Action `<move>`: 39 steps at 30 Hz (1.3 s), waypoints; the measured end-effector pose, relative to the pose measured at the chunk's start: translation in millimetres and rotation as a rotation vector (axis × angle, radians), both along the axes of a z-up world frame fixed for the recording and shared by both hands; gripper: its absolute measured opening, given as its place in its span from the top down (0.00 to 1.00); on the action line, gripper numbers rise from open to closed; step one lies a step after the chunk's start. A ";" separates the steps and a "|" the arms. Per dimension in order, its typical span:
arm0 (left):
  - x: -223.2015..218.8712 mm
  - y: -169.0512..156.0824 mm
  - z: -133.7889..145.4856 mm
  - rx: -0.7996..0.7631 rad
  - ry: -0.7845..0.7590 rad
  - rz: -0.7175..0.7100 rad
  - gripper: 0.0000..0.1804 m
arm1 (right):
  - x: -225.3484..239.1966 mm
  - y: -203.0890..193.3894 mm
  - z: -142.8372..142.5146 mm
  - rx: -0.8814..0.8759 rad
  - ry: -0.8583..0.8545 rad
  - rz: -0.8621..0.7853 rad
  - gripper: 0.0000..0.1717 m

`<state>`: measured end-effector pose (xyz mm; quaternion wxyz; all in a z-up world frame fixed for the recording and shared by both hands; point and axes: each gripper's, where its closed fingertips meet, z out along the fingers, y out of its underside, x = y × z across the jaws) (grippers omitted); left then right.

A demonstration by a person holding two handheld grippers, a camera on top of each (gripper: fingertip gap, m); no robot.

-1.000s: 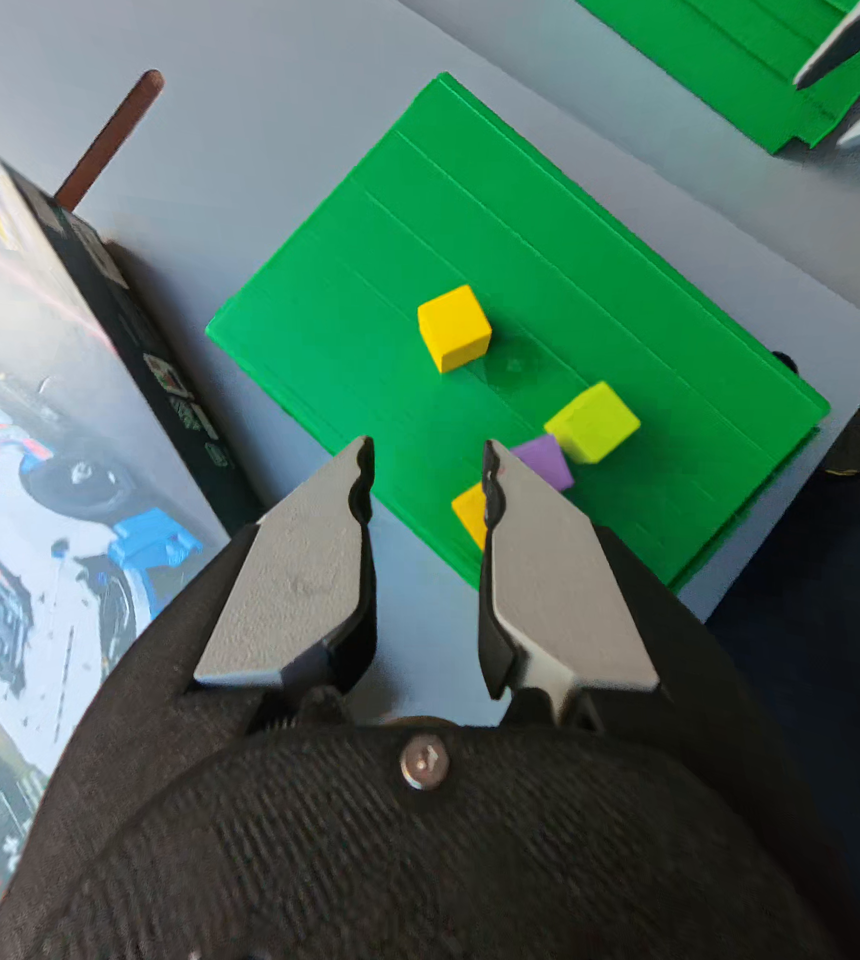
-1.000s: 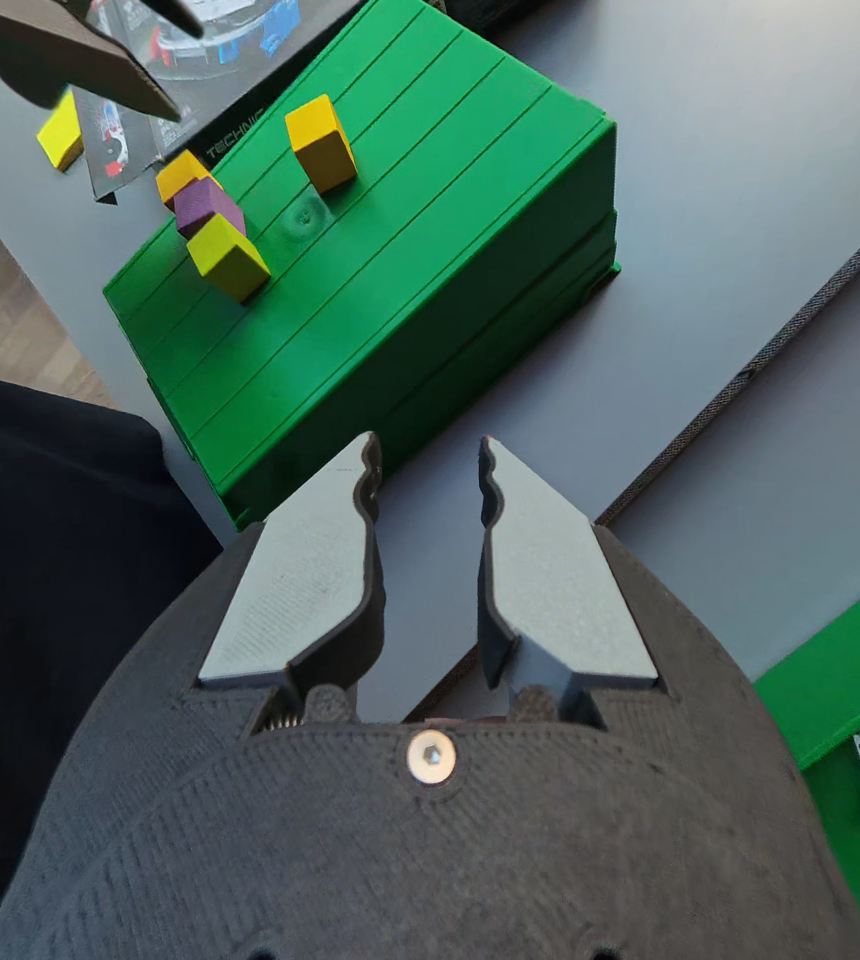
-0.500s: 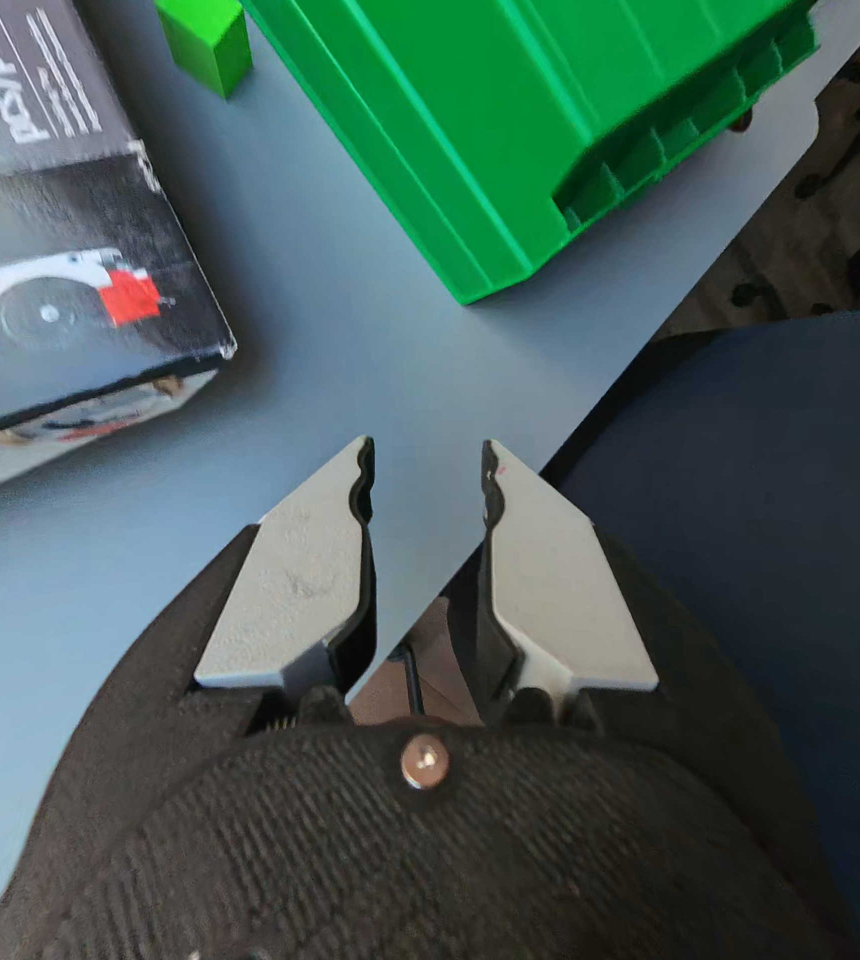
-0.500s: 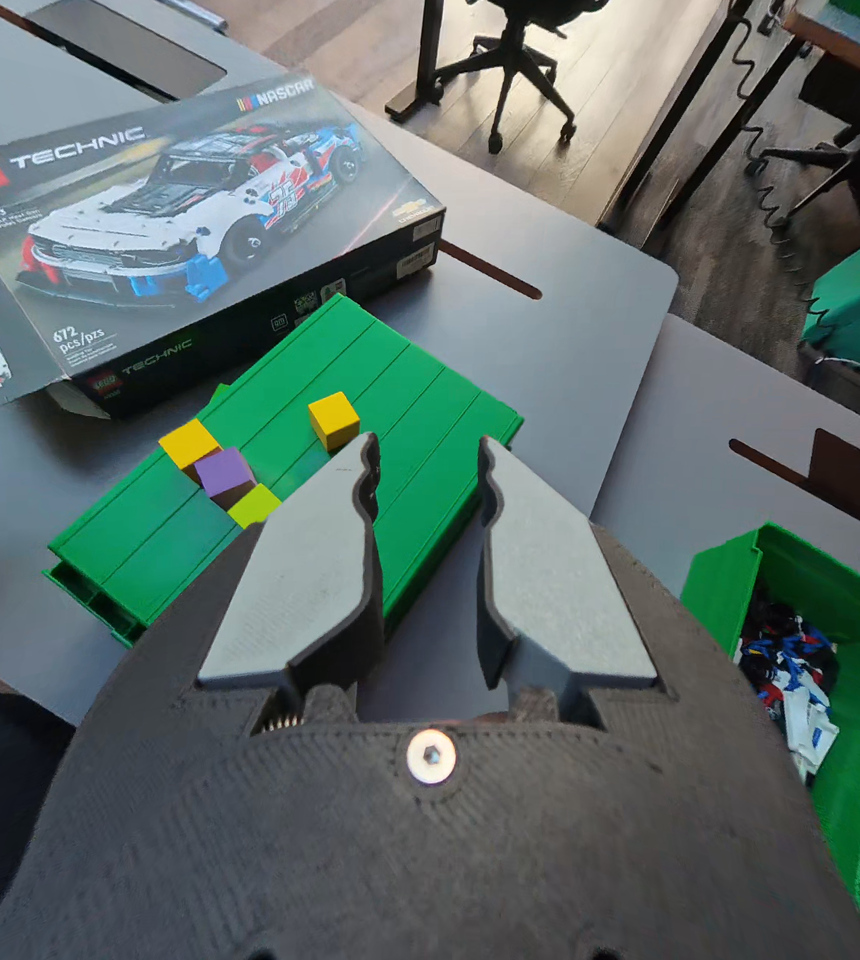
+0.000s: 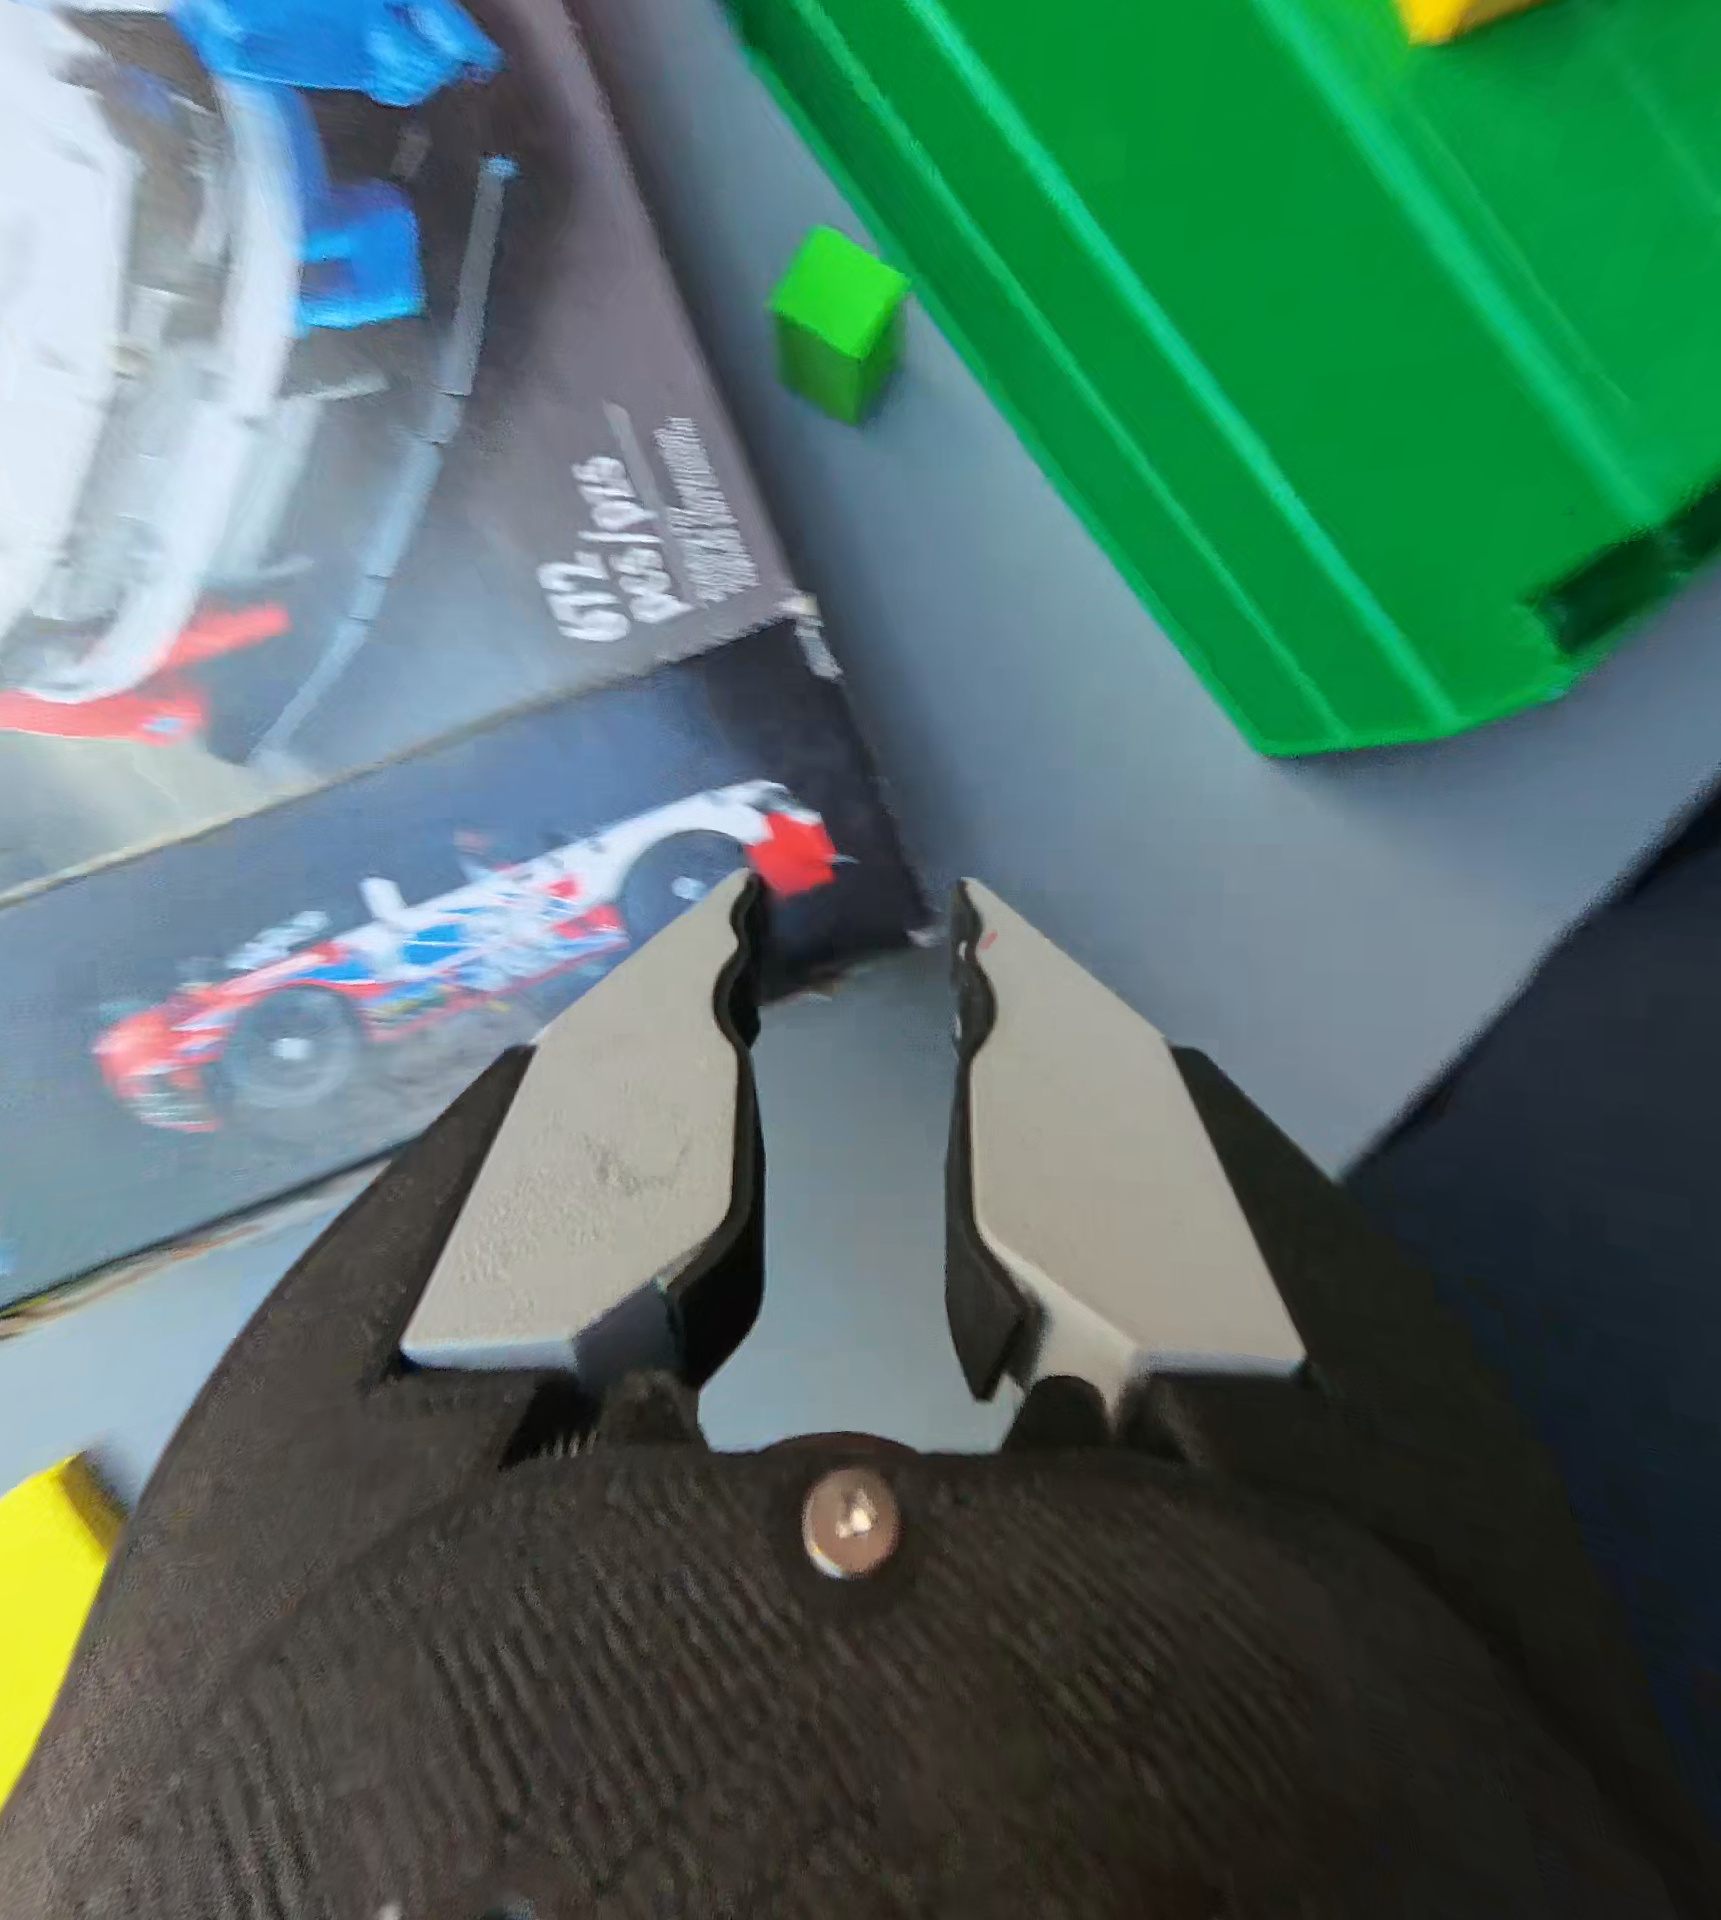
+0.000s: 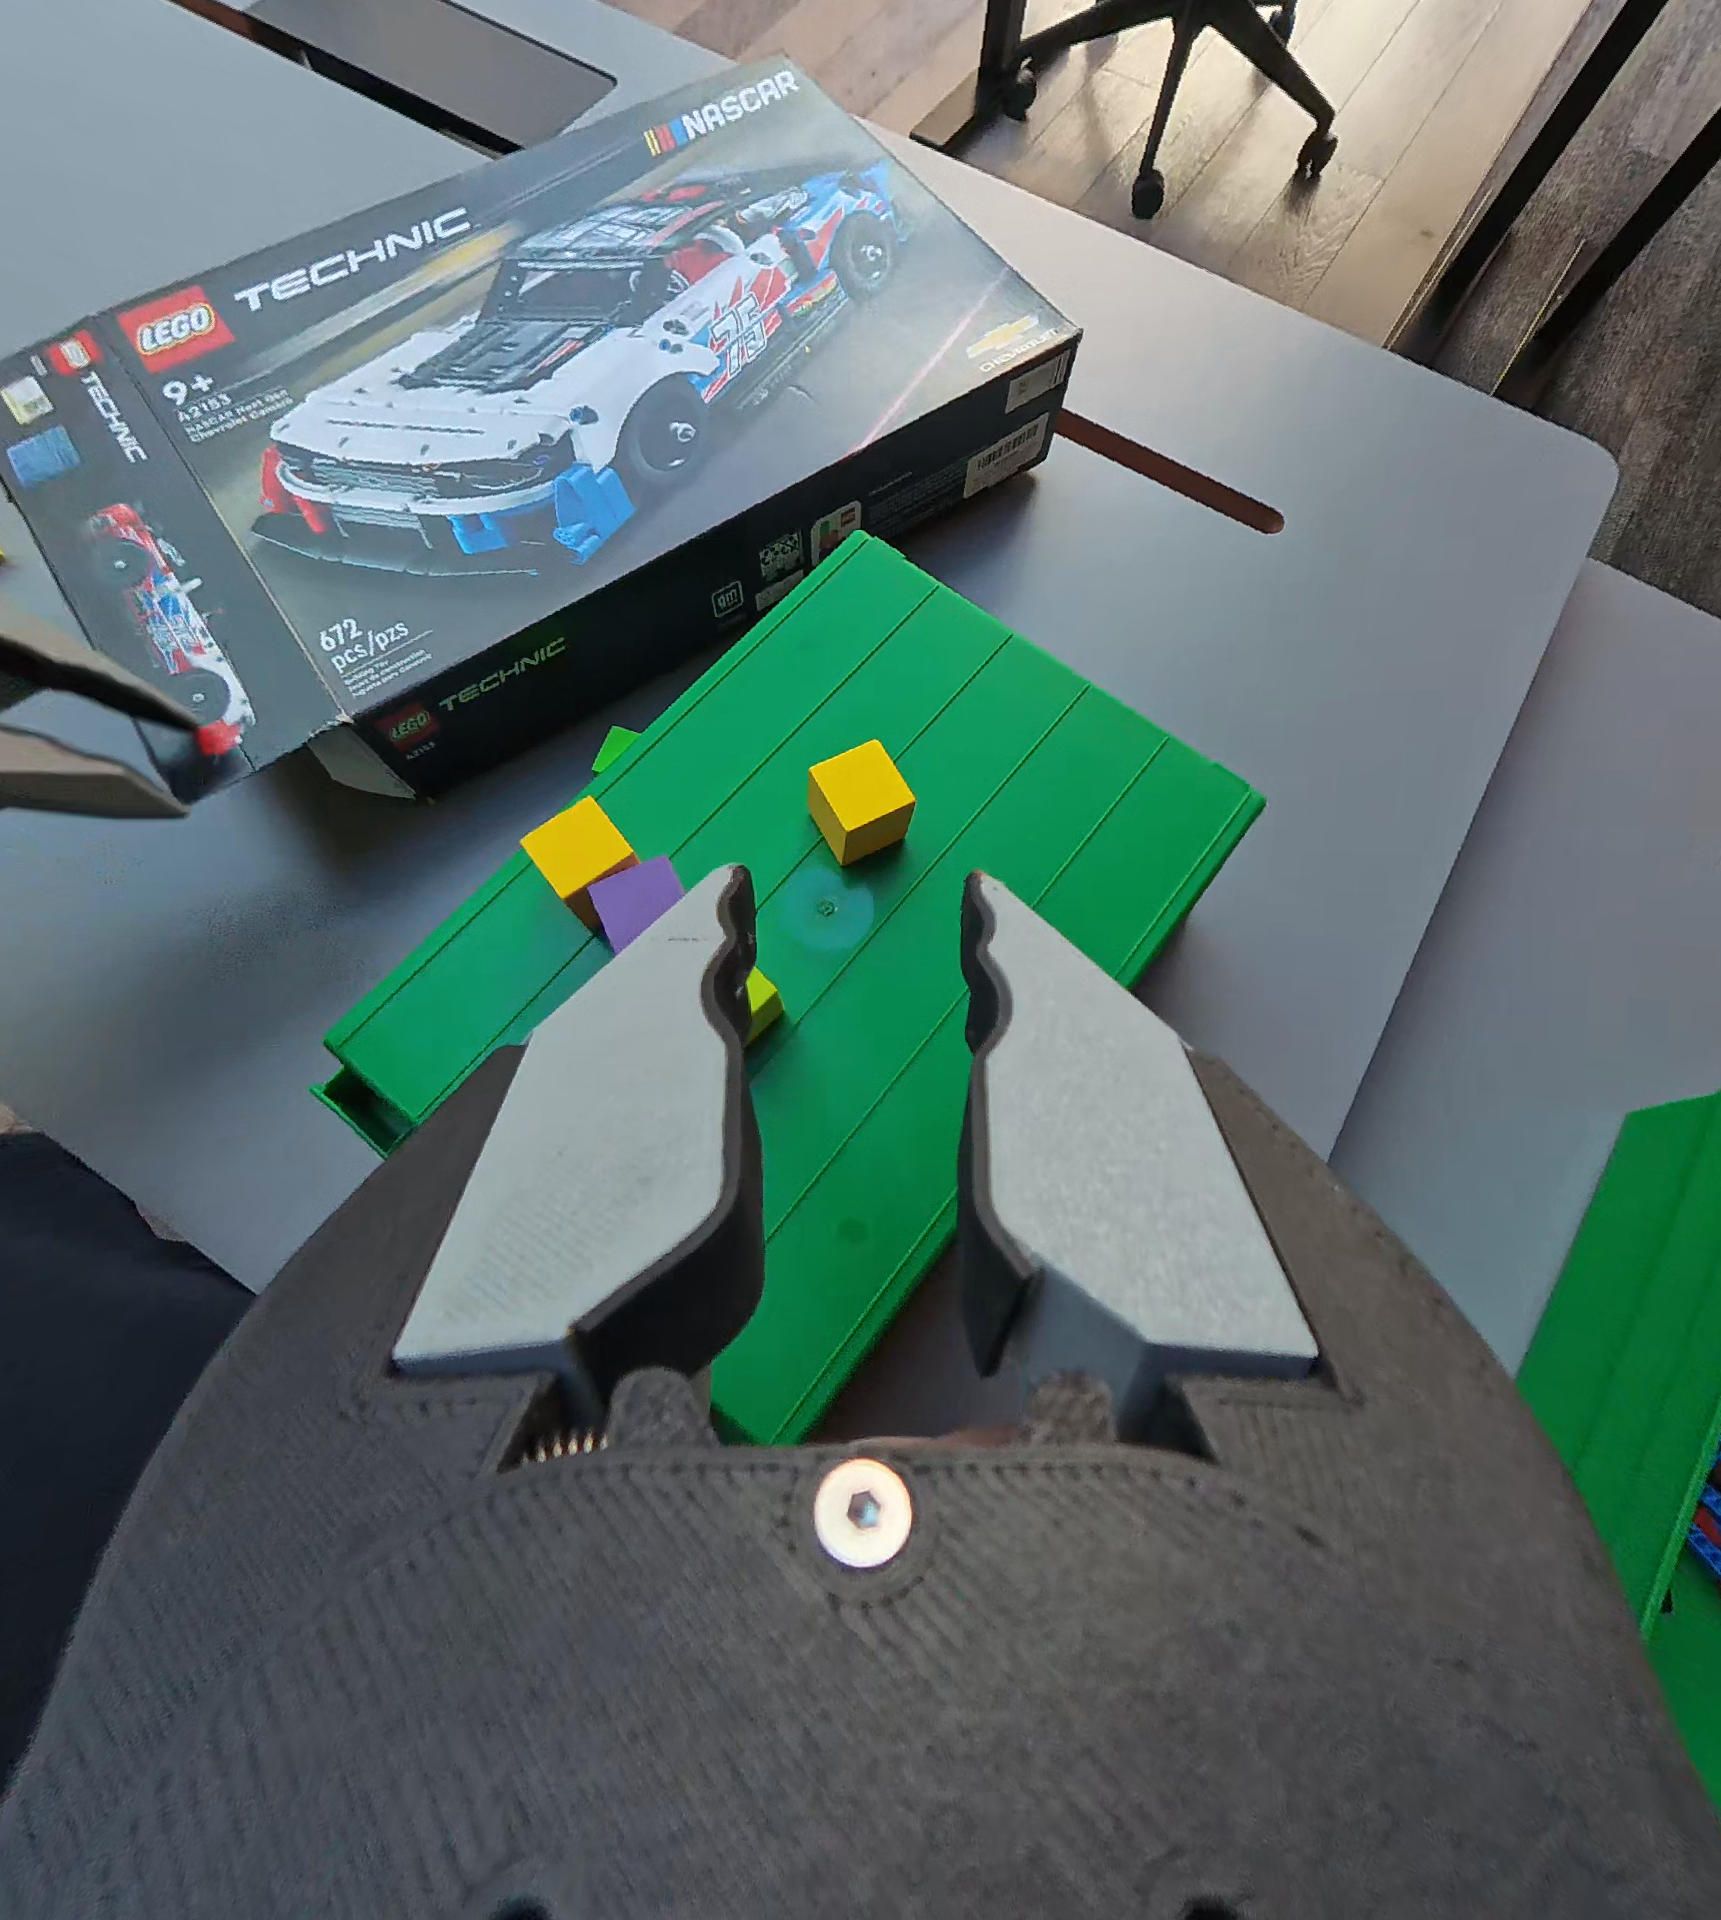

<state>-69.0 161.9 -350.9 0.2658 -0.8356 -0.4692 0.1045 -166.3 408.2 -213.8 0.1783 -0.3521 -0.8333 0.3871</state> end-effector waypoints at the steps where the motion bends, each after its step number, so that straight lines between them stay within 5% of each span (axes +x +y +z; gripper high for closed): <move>1: -11.9 -10.8 -5.2 -0.051 0.011 0.035 0.83 | 1.1 2.1 0.1 -0.004 0.000 0.001 0.78; 4: -36.4 -35.6 -6.7 -0.081 0.013 0.140 0.89 | 4.1 11.9 0.0 -0.010 0.006 -0.001 0.79; 7: -49.1 -69.1 -2.7 -0.112 0.030 0.243 0.85 | 7.4 25.4 -5.0 -0.017 -0.011 -0.010 0.79; 15: -27.2 -131.9 -5.5 -0.158 -0.015 0.393 0.85 | 6.0 55.7 -11.5 -0.075 -0.055 -0.044 0.79; 24: 38.5 -68.1 -23.6 -0.013 -0.051 0.308 0.76 | 4.0 64.8 -9.8 -0.094 -0.065 -0.031 0.78; 31: 19.7 -17.3 -24.3 0.296 -0.147 0.351 0.58 | 15.6 48.6 -17.1 -0.099 -0.105 0.046 0.77; 35: -10.7 -39.1 -30.3 0.245 -0.126 0.433 0.61 | 18.3 37.4 -14.9 -0.082 -0.100 0.090 0.76; 39: -28.8 -69.5 -4.6 0.255 -0.026 0.455 0.67 | 21.5 34.5 -7.1 -0.071 -0.082 0.124 0.76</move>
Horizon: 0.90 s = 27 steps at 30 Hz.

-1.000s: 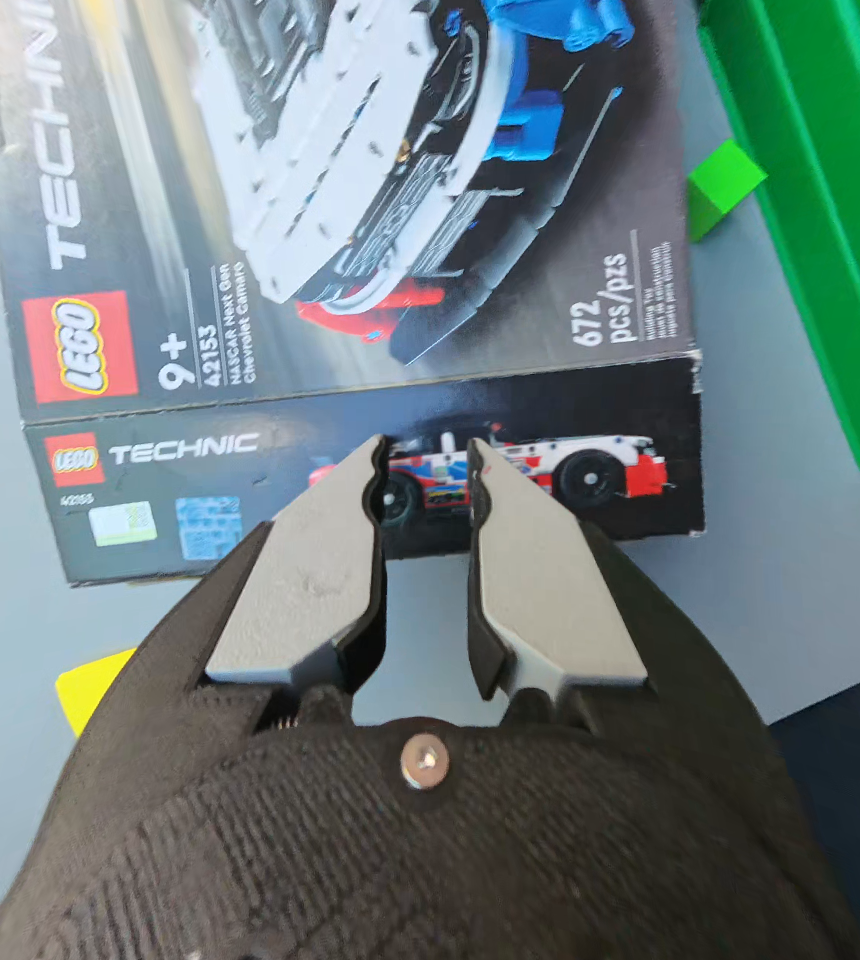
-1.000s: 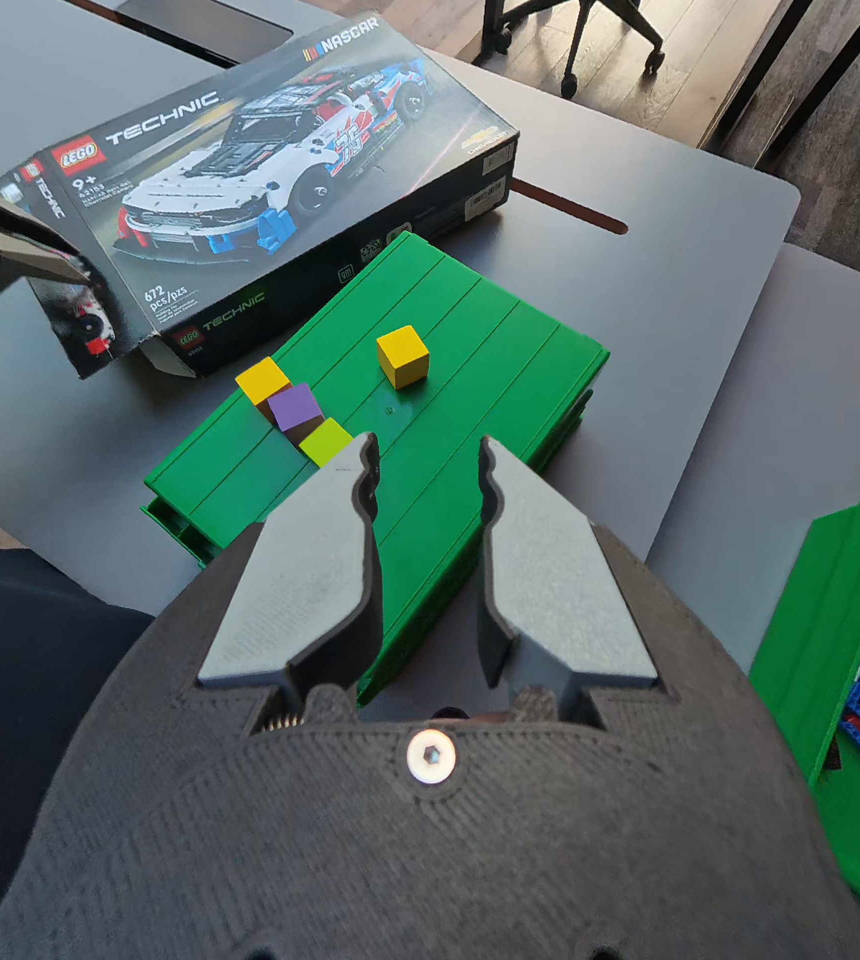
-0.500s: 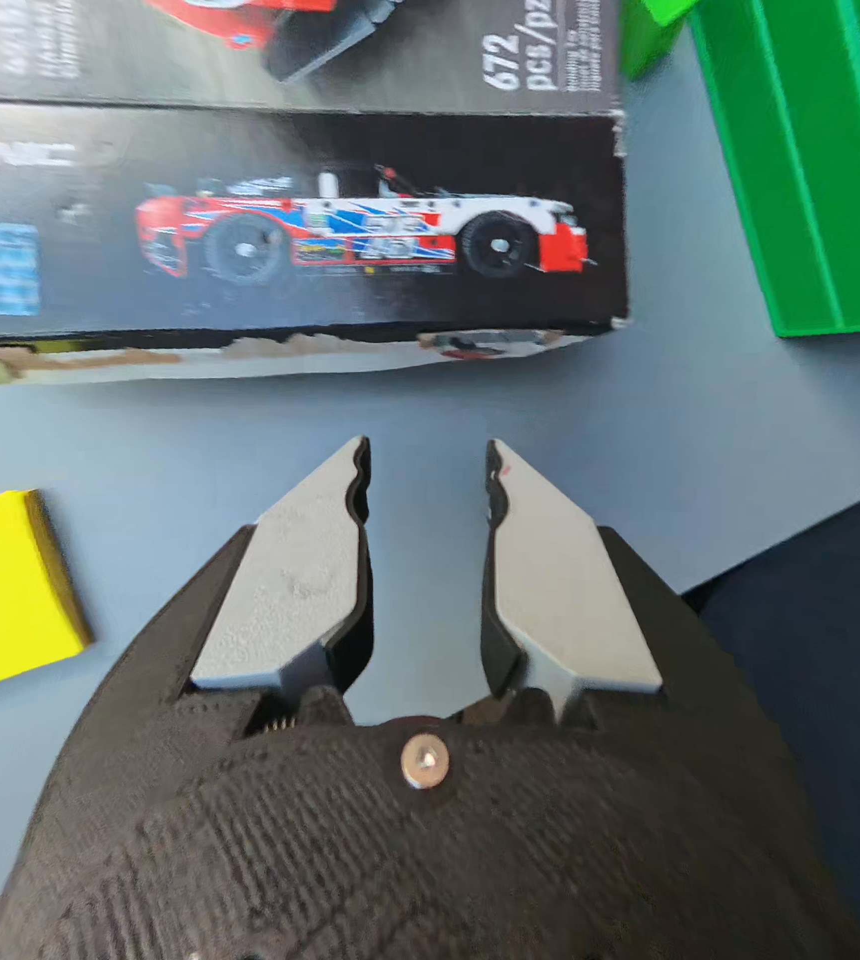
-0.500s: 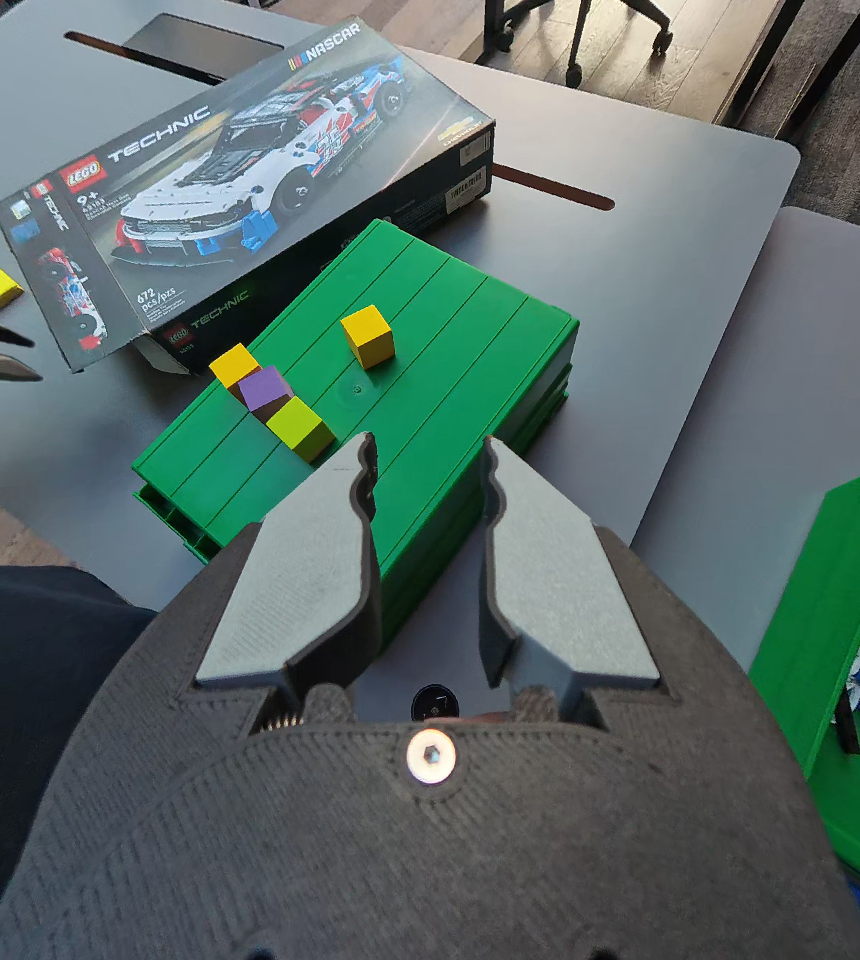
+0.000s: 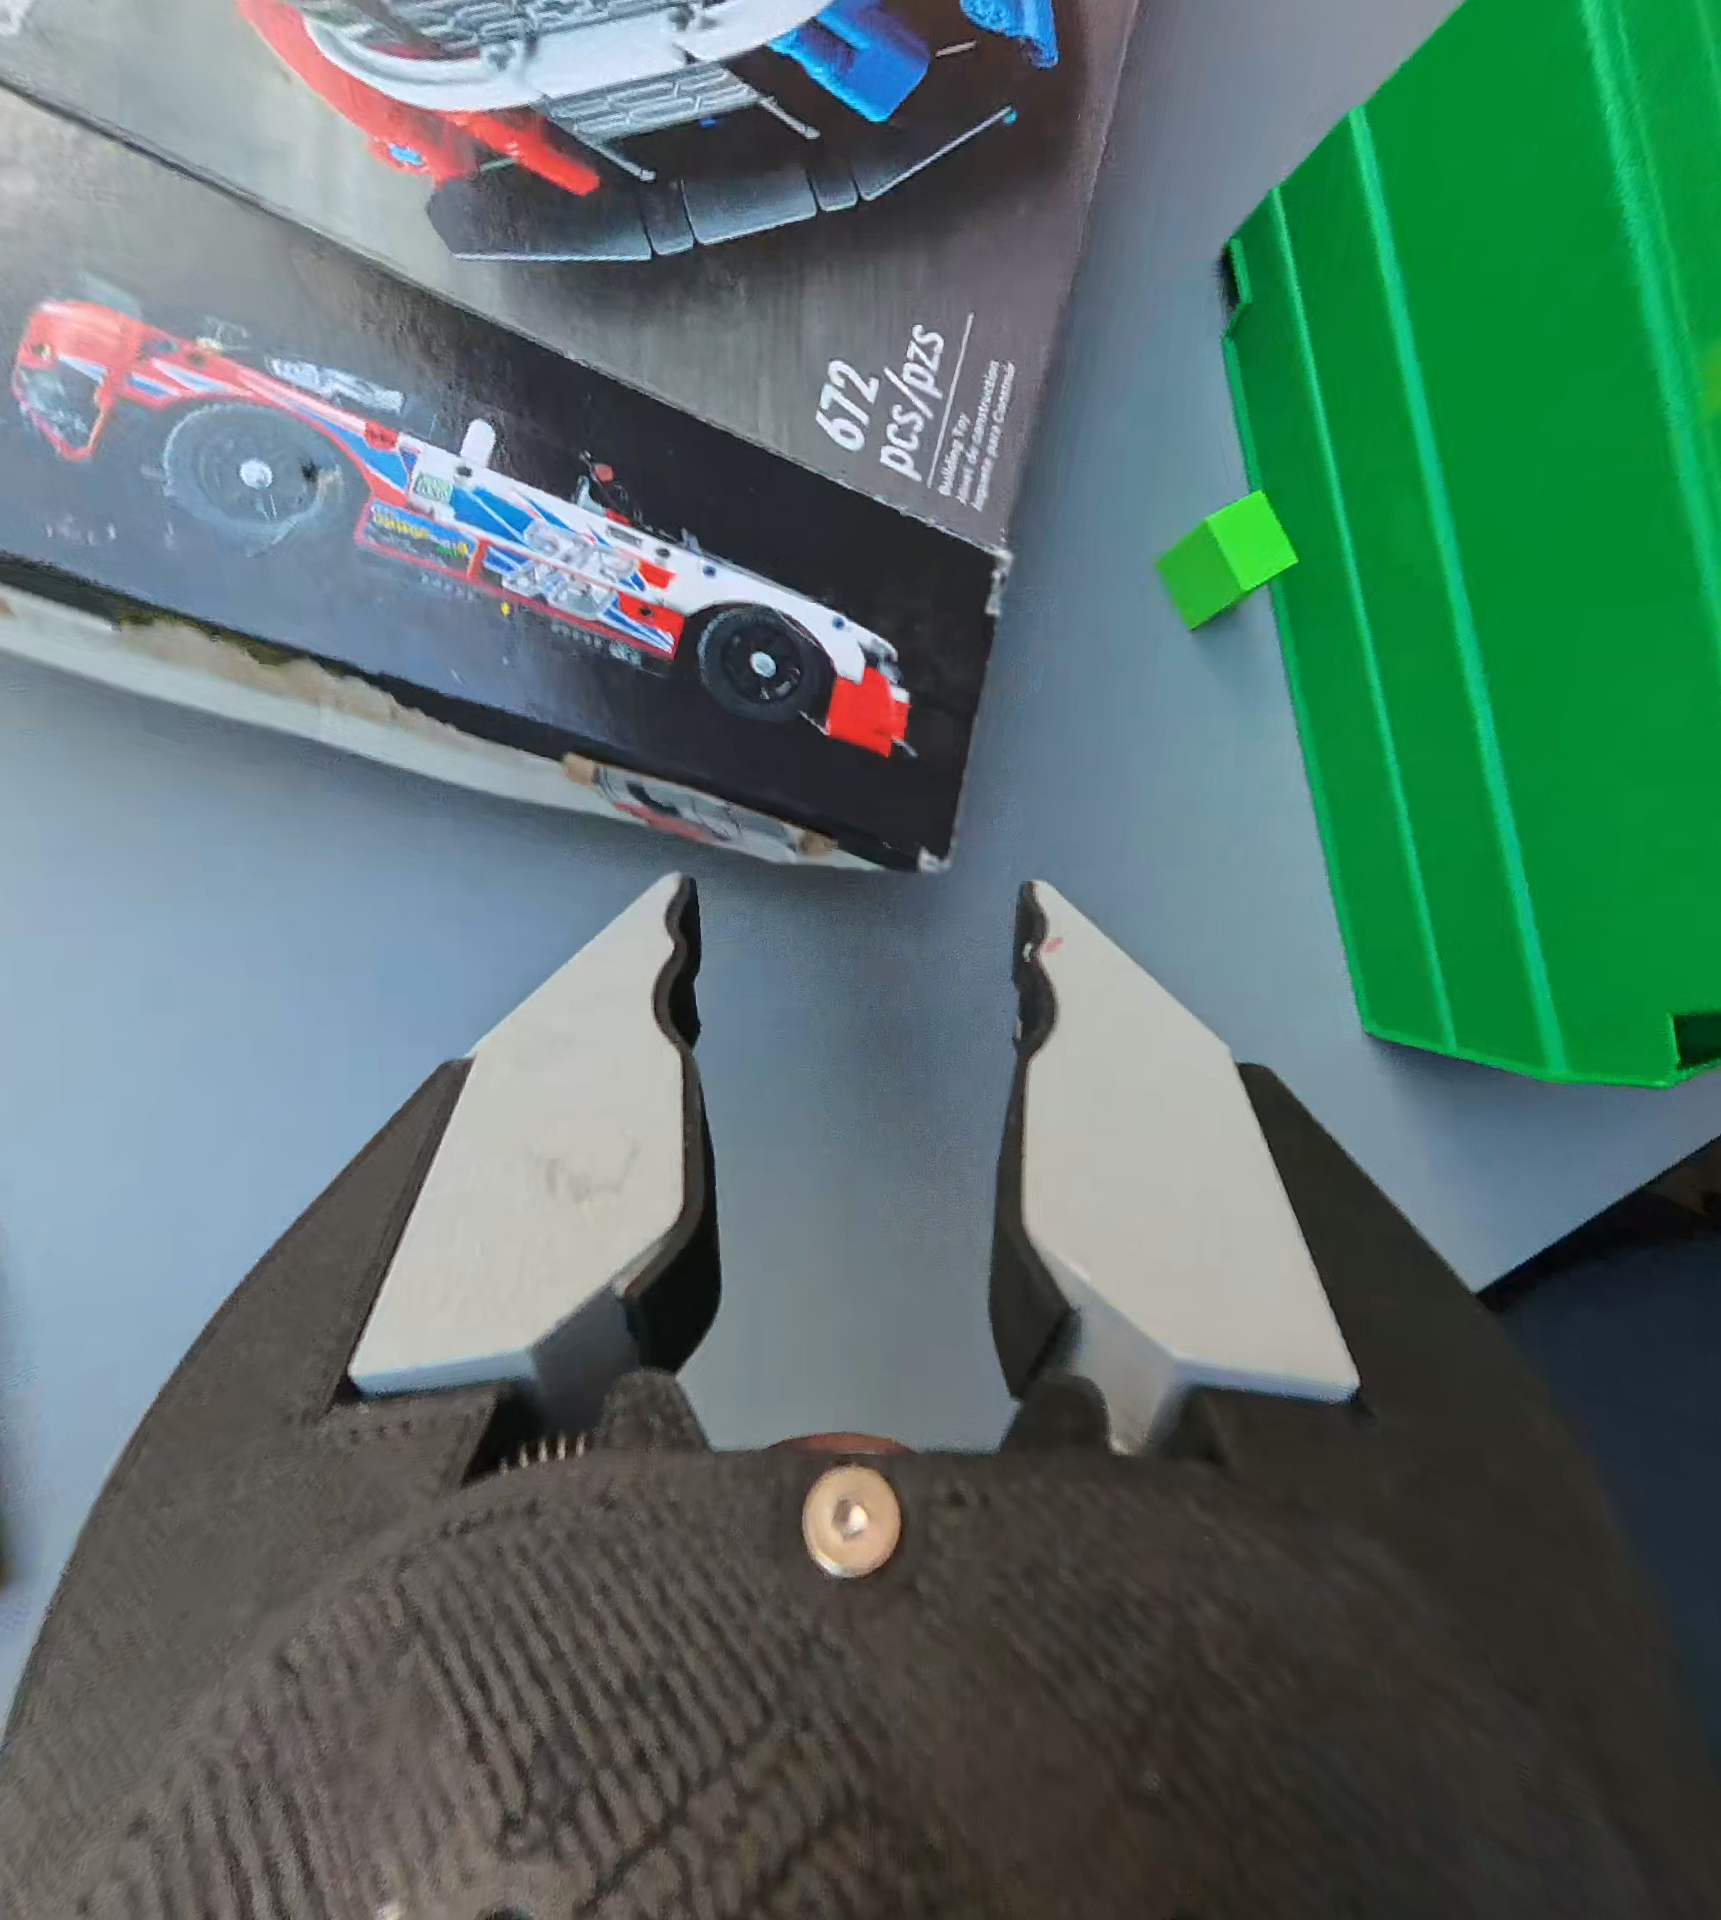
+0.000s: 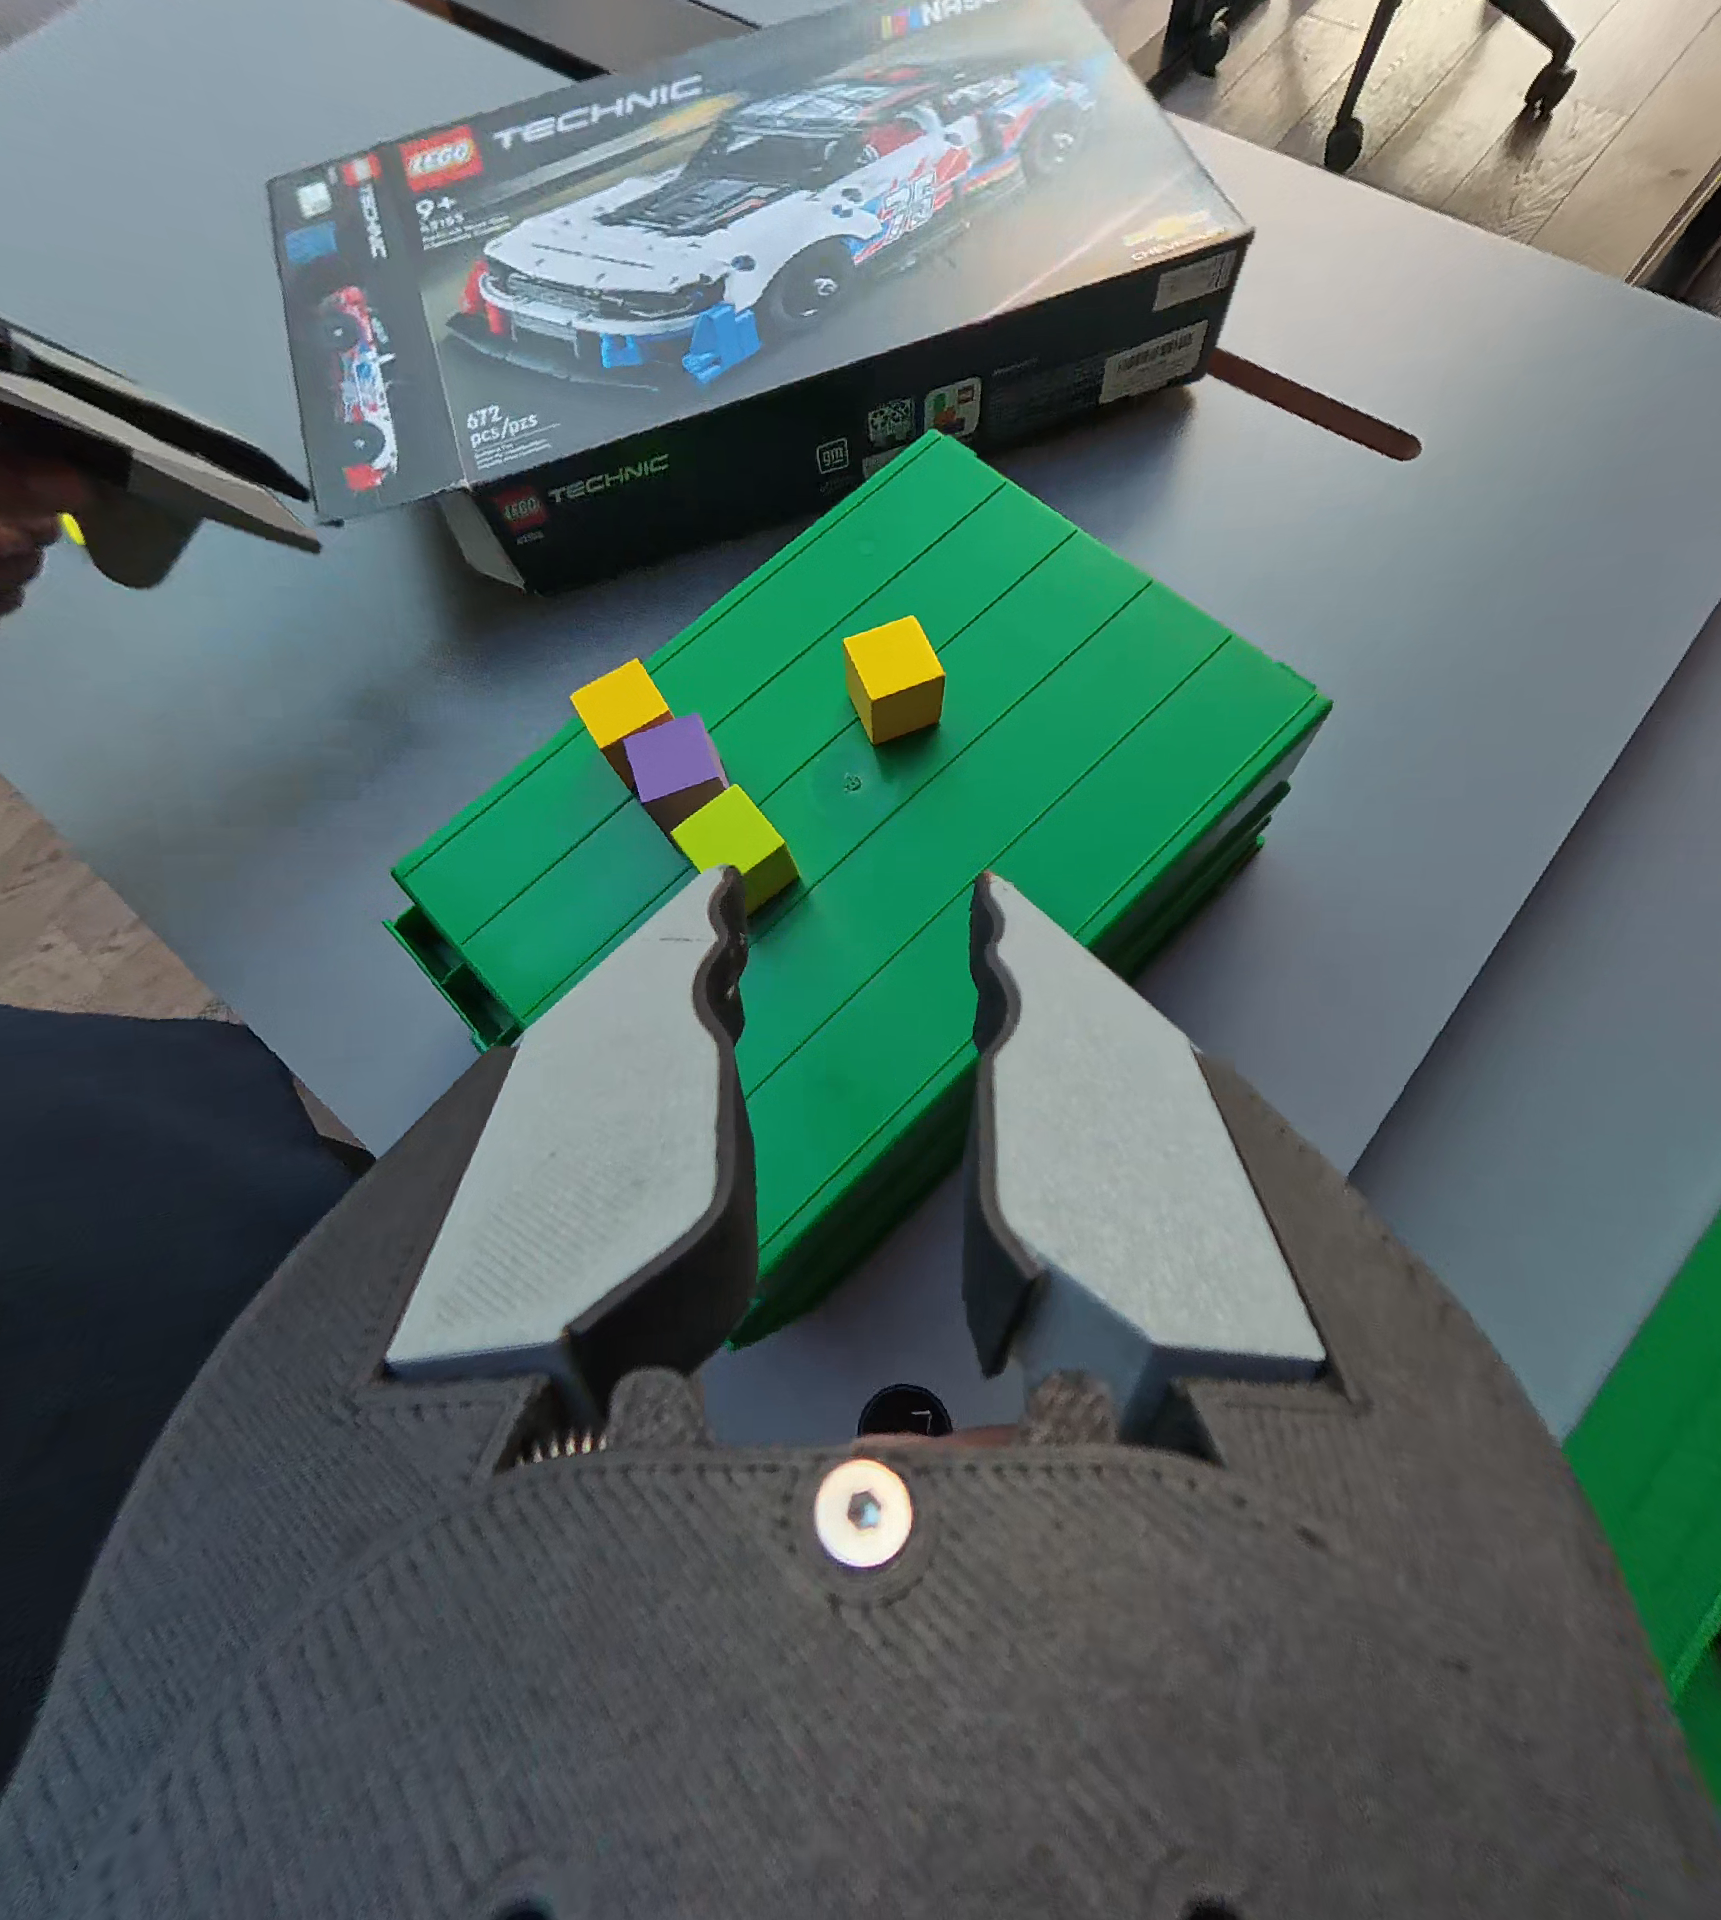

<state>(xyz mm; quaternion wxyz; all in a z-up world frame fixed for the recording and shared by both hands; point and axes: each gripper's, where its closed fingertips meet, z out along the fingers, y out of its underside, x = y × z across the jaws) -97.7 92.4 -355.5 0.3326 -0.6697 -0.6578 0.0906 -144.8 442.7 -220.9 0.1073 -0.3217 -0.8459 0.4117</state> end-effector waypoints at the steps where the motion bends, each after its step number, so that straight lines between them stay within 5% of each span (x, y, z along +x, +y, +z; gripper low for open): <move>1: 3.2 -4.1 -0.3 -0.006 -0.018 -0.011 0.67 | 1.1 1.6 -0.2 0.004 0.001 0.000 0.76; 6: 33.5 2.8 -13.9 -0.005 -0.078 -0.066 0.68 | 9.5 12.9 -9.0 -0.007 -0.025 -0.036 0.76; 13: 52.4 65.5 -30.0 0.021 -0.092 -0.249 0.70 | 14.9 18.6 -22.4 -0.009 -0.069 -0.055 0.77; 22: -39.8 123.1 -11.0 -0.187 0.066 -0.642 0.74 | 16.6 28.7 -22.6 0.044 -0.064 -0.036 0.77; 27: -84.8 144.2 -27.5 -0.275 0.051 -0.709 0.73 | 26.3 49.0 -24.9 0.045 -0.078 -0.074 0.77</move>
